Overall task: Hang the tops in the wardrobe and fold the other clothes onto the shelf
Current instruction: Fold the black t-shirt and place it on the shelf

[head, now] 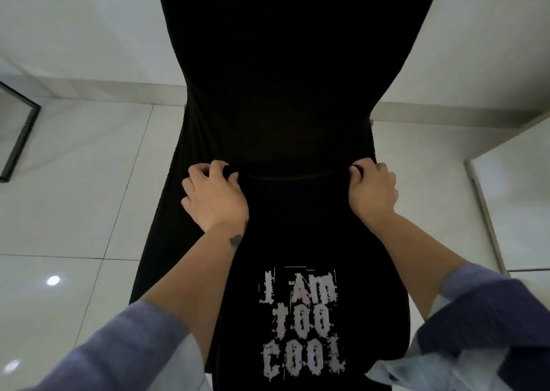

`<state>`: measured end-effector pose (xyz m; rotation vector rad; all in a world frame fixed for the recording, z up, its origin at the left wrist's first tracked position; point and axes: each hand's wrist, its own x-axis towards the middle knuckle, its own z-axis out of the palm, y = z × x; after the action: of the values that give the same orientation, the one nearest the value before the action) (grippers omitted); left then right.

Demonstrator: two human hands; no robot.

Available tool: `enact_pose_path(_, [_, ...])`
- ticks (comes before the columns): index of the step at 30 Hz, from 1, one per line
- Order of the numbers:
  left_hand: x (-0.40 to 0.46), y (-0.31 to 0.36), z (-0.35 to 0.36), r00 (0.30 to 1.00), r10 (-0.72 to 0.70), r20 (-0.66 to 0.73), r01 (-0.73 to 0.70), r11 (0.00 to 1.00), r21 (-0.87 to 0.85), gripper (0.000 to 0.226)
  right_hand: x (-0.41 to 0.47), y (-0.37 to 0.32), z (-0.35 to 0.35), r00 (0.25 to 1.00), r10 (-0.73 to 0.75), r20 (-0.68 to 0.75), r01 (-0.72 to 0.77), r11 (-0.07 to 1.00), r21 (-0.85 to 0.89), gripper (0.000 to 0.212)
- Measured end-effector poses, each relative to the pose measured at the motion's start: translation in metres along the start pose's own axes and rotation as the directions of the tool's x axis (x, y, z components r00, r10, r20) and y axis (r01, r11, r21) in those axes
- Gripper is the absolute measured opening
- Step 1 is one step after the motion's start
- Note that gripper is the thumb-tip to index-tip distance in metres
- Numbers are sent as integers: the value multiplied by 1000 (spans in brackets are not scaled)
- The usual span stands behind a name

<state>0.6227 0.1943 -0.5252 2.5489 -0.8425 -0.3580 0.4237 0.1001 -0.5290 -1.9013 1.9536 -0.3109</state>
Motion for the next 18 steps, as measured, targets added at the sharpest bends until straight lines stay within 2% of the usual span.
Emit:
enact_pose_path(4, [-1, 0, -1, 999, 29, -13, -29, 999, -35, 33, 0, -9, 2, 995, -75, -62, 74, 997, -12, 29])
enact_pose_path(6, [0, -2, -2, 996, 88, 4, -88, 996, -12, 38, -1, -22, -4, 960, -271, -67, 265, 961, -80, 36])
enact_pose_path(7, [0, -4, -3, 993, 117, 13, -117, 993, 12, 38, -1, -30, -6, 917, -398, -20, 393, 911, -124, 39])
enact_pose_path(9, [3, -7, -4, 989, 141, 31, -143, 989, 46, 34, 2, -48, -7, 801, -572, 178, 597, 786, -160, 50])
enact_pose_path(11, [5, -7, -5, 988, 149, 26, -150, 988, 34, 29, 4, -61, -1, 714, -601, 358, 683, 710, -171, 65])
enact_pose_path(12, [5, -7, -6, 988, 156, 12, -156, 988, 12, 27, 4, -64, 4, 697, -592, 403, 695, 695, -182, 71])
enact_pose_path(15, [7, -5, -10, 980, 198, 0, -198, 977, -74, 24, 3, -70, 13, 689, -571, 446, 704, 674, -225, 81])
enact_pose_path(18, [6, -7, -13, 970, 243, -12, -243, 961, -133, 20, 4, -76, 13, 661, -569, 489, 728, 644, -234, 76])
